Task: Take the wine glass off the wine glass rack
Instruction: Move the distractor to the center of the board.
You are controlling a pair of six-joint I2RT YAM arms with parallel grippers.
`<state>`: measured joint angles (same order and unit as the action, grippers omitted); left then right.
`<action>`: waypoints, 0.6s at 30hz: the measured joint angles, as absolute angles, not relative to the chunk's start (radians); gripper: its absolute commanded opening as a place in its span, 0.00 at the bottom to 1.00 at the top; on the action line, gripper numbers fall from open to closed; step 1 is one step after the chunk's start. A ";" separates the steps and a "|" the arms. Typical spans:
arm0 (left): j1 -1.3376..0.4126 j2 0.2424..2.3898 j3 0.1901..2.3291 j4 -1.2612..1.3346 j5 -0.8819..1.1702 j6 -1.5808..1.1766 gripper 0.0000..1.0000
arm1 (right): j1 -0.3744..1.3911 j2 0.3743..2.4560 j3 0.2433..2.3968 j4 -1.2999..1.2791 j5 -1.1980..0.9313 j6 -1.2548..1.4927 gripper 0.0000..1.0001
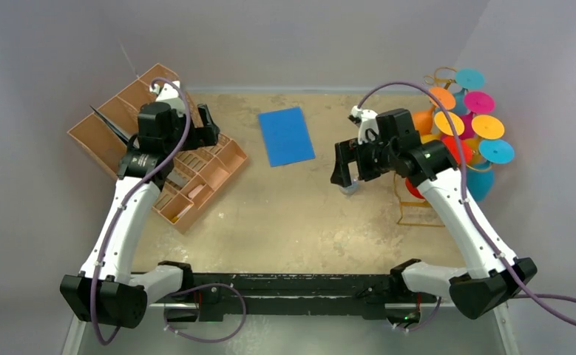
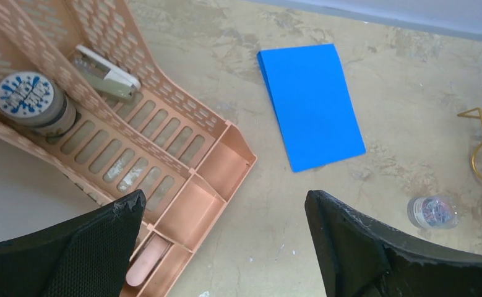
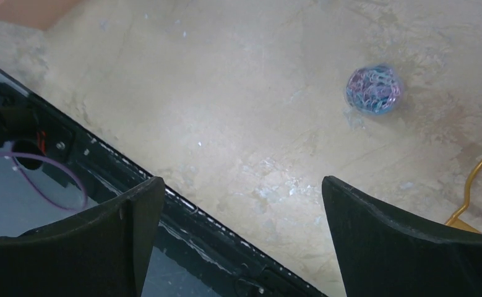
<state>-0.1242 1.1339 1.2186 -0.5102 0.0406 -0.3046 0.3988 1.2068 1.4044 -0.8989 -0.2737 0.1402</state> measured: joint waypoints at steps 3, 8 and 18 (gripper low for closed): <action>-0.125 1.135 1.186 -0.507 -0.005 -0.337 1.00 | 0.445 1.216 1.374 -0.913 -0.224 0.139 0.99; -0.124 1.136 1.182 -0.557 -0.102 -0.381 1.00 | 0.484 1.224 1.262 -0.942 -0.142 0.155 0.99; -0.124 1.131 1.038 -0.614 0.100 -0.401 1.00 | 0.497 1.186 1.114 -0.991 0.090 0.240 0.99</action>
<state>-0.1238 1.1313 1.0378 -0.6144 0.0998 -0.4007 0.4973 1.1862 1.1145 -0.9905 0.0902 0.2401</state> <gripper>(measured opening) 0.998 0.987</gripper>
